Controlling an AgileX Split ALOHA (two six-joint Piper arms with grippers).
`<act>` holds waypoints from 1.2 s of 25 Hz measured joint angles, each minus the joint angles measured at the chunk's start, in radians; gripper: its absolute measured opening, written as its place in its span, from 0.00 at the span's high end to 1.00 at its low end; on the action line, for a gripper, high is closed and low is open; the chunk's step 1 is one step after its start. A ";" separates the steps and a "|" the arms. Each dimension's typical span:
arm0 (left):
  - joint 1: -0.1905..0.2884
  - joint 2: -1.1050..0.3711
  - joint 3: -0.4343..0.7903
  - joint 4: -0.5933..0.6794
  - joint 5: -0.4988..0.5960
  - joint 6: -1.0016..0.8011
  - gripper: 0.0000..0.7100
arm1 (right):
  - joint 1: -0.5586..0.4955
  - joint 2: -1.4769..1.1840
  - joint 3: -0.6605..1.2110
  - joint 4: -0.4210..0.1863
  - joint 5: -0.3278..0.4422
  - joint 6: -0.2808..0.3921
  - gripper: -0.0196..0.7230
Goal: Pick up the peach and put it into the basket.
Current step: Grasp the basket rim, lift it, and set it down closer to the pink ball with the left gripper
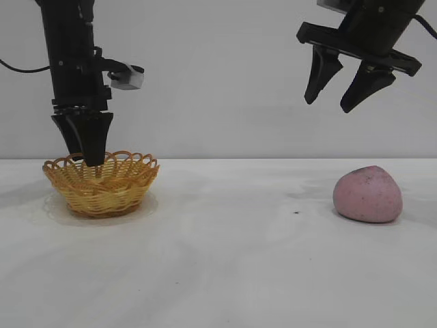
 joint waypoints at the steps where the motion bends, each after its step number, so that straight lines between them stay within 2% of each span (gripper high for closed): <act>1: 0.000 0.005 0.000 0.000 0.000 0.000 0.30 | 0.000 0.000 0.000 0.000 0.000 0.000 0.45; 5: -0.004 0.028 0.000 -0.002 0.002 0.001 0.59 | 0.000 0.000 0.000 0.000 0.000 0.000 0.45; 8: -0.006 0.028 -0.002 -0.013 0.008 0.002 0.86 | 0.000 0.000 0.000 0.000 0.000 0.000 0.45; 9: -0.006 0.028 -0.003 -0.023 0.010 0.004 0.89 | 0.000 0.000 0.000 0.000 0.000 0.000 0.45; 12: -0.007 0.024 -0.005 -0.030 0.020 -0.035 0.89 | 0.000 0.000 0.000 0.000 0.000 0.000 0.45; 16: -0.010 0.003 -0.005 -0.028 0.026 -0.190 0.89 | 0.000 0.000 0.000 0.000 0.000 0.000 0.45; 17: -0.010 -0.009 -0.005 -0.028 0.026 -0.246 0.95 | 0.000 0.000 0.000 0.000 0.000 0.000 0.45; 18: -0.010 -0.023 -0.002 -0.028 0.024 -0.302 0.93 | 0.000 0.000 0.000 0.000 0.000 0.000 0.45; 19: -0.010 -0.037 0.006 -0.030 0.024 -0.346 1.00 | 0.000 0.000 0.000 0.000 0.000 0.000 0.45; 21: -0.010 -0.073 0.038 -0.043 0.015 -0.442 1.00 | 0.000 0.000 0.000 0.000 0.000 0.000 0.45; 25: -0.010 -0.139 0.157 -0.127 0.000 -0.561 1.00 | 0.000 0.000 0.000 0.000 -0.002 0.000 0.45; 30: -0.015 -0.224 0.361 -0.258 -0.002 -0.583 1.00 | 0.000 0.000 0.000 0.000 -0.002 0.000 0.45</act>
